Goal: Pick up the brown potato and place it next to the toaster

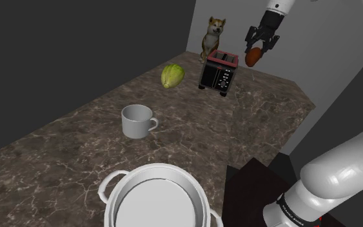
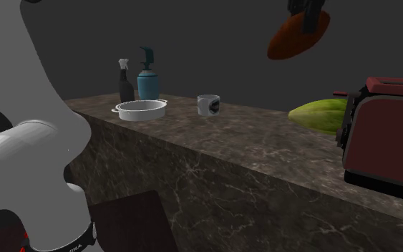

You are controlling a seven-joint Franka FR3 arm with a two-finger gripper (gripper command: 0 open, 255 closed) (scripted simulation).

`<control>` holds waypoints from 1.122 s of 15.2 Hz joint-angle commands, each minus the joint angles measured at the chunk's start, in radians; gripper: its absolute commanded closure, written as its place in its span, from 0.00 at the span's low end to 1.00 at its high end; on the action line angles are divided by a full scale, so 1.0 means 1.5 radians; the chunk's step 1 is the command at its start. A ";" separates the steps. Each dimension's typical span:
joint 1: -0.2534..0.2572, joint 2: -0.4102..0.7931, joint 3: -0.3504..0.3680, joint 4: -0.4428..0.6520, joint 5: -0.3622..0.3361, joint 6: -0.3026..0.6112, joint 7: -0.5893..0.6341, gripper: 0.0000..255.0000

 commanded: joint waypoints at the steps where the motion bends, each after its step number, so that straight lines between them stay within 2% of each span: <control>1: -0.001 -0.009 -0.001 -0.027 0.000 0.019 -0.003 1.00; 17: 0.000 -0.054 0.001 -0.223 0.000 0.168 -0.015 1.00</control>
